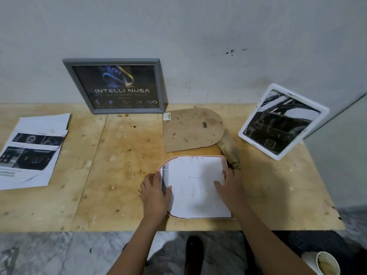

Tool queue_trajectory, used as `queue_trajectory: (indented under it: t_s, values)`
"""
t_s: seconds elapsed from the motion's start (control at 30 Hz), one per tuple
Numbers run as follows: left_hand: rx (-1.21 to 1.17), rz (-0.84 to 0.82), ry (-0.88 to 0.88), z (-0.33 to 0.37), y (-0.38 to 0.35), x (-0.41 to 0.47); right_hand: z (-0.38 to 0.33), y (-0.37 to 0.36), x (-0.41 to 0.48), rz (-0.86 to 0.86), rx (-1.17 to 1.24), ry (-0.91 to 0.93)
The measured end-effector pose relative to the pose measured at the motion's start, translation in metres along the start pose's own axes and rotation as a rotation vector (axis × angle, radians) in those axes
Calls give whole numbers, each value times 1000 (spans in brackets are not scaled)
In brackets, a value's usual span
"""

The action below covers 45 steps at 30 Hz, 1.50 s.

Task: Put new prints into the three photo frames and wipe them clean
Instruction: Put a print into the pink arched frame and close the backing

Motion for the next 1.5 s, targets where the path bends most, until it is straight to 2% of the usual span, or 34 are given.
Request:
queue_trajectory:
  t_s: [0.07, 0.17, 0.27, 0.37, 0.43, 0.53, 0.63, 0.8, 0.93, 1.03, 1.1, 1.27, 1.4, 1.5]
  values:
    - [-31, -19, 3, -2, 0, 3, -6, 3, 1, 41, 58, 28]
    - [-120, -3, -2, -2, 2, 9, -23, 11, 14, 31, 386, -20]
    - [-197, 15, 8, -6, 2, 16, -45, 11, 42, -85, 723, -291]
    - [-247, 39, -16, -13, 3, 22, -69, -2, 64, -176, 1162, -575]
    - [-292, 34, -11, -17, 5, 23, -80, -9, 69, -189, 1327, -676]
    - [-325, 27, -30, -19, 6, 25, -90, -13, 75, -177, 1402, -758]
    - [-307, 28, -29, -20, 7, 27, -98, -14, 80, -151, 1299, -846]
    - [-289, 19, -21, -22, 7, 27, -105, -12, 84, -158, 1207, -834]
    - [-331, 32, -14, -22, 9, 26, -113, 2, 75, -81, 1335, -864]
    - [-346, 55, 6, -23, 9, 23, -113, 18, 71, -48, 1320, -806]
    - [-350, 63, 27, -23, 9, 21, -109, 34, 70, 5, 1233, -695]
    - [-370, 71, 68, -24, 10, 21, -104, 92, 65, 210, 1055, -200]
    - [-429, 67, 101, -29, 8, 23, -121, 129, 56, 218, 932, 118]
    - [-477, 73, 138, -32, 8, 24, -139, 140, 52, 114, 733, 292]
Point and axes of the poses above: each hand's wrist, its own x-axis towards the middle knuckle, its own y-axis out of the back of the hand, z = x × y, the point moved 5 cm from there along x, towards the middle knuckle, and after that the axes turned 1 degree about -x, right-handed, at the moved point
